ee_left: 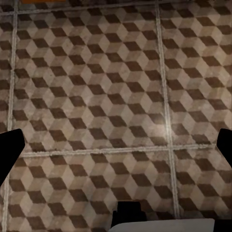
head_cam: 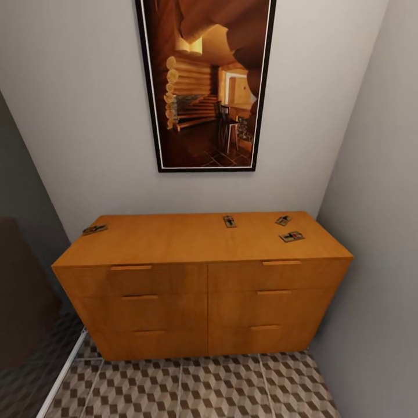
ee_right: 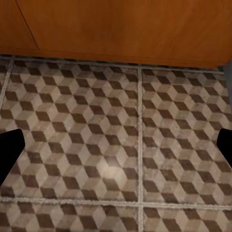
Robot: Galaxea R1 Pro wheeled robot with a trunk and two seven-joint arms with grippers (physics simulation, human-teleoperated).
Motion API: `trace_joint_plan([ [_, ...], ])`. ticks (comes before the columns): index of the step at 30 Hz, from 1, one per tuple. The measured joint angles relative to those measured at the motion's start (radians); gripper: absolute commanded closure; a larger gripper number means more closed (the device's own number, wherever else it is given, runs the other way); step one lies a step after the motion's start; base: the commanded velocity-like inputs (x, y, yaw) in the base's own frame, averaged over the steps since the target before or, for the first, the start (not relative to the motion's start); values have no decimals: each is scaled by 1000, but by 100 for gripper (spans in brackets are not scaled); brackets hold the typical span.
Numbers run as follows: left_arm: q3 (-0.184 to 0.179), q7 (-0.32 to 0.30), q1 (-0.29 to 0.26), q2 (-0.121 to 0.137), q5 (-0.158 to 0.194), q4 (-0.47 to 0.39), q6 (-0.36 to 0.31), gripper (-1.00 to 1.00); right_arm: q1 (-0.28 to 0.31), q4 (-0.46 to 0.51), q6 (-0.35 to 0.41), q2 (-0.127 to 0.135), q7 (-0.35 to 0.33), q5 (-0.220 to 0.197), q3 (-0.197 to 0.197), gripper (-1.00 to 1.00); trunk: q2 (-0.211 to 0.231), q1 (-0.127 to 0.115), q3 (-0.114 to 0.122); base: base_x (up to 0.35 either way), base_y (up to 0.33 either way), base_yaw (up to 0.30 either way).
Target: Take the four mousetraps from the cabinet in the bathroom and place them on the bathroom floor. Make sure all four end up on the same floor surface, and ensure that at least two of them are either under or directly next to the same bathroom sink.
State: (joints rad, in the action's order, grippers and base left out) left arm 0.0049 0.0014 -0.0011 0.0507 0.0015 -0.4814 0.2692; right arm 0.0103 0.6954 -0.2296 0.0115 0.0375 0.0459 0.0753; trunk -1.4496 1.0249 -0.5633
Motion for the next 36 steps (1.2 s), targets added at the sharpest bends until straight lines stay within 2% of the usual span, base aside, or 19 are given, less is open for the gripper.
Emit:
trace_joint_plan([
  [17,-1,0,0,0,0,-1,1,-100,0,2,-10,-1,0,0,1,-100,0,0,0,11,0,0],
  [20,-1,0,0,0,0,-1,1,-100,0,8,-53,-2,-1,0,3,-100,0,0,0,0,0,0],
  [21,-1,0,0,0,0,-1,1,-100,0,12,-88,-2,0,0,3,-100,0,0,0,0,0,0],
  [25,-1,0,0,0,0,-1,2,-100,0,19,-119,-3,2,0,3,-100,0,0,0,0,0,0],
  [31,-1,0,0,0,0,0,2,-100,0,106,-130,-1,3,0,4,-100,0,0,0,0,0,0],
  [36,-1,0,1,0,0,0,1,-100,0,215,-83,-7,3,1,4,-100,0,0,0,0,0,0],
])
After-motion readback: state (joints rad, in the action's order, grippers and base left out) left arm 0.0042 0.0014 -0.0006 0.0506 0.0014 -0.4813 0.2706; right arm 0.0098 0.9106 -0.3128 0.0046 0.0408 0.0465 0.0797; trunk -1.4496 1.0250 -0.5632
